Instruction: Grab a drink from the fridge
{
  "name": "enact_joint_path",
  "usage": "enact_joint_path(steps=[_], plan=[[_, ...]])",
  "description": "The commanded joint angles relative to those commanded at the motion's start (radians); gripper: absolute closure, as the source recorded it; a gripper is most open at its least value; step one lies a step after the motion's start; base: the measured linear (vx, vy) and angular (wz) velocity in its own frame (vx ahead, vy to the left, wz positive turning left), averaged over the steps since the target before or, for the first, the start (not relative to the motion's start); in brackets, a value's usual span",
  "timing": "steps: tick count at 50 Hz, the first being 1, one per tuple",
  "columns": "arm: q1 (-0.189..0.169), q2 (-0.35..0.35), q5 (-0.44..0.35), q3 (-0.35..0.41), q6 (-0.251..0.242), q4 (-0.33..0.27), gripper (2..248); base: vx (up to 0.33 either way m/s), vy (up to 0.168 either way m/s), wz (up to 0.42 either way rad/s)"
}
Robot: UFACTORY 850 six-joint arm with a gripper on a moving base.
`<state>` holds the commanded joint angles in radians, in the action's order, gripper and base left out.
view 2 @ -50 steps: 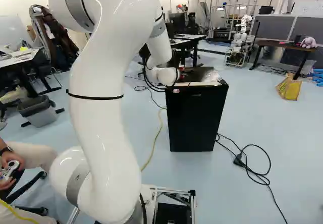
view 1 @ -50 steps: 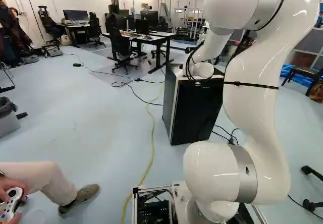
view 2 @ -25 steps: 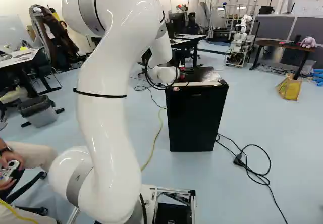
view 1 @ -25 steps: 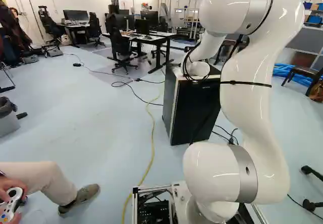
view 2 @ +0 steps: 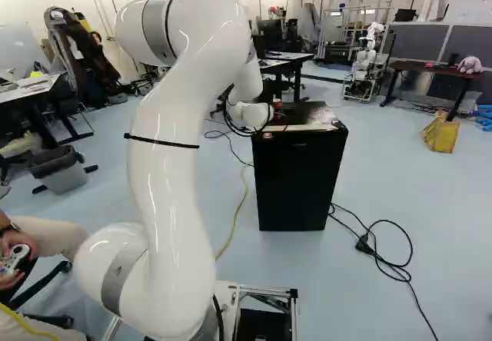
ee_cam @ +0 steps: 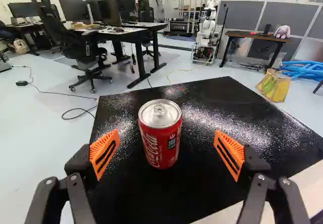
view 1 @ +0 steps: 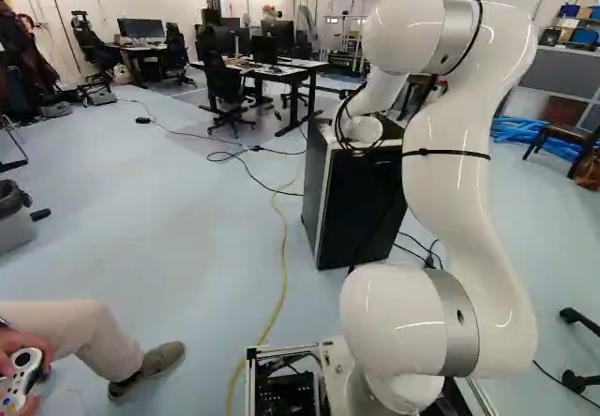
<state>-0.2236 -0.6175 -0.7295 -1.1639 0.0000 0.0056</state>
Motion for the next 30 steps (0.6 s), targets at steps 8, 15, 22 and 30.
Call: enact_joint_path(steps=[8, 15, 22, 30], plan=[[0.0, -0.003, 0.0, -0.004, 0.0, 0.0, 3, 0.0, 0.0, 0.0], [0.001, -0.004, 0.0, -0.004, 0.0, 0.0, 17, 0.0, 0.0, 0.0], [0.001, -0.004, 0.0, -0.004, 0.0, 0.0, 55, 0.0, 0.0, 0.0], [0.001, -0.004, 0.0, -0.004, 0.0, 0.0, 131, 0.0, 0.0, 0.0]])
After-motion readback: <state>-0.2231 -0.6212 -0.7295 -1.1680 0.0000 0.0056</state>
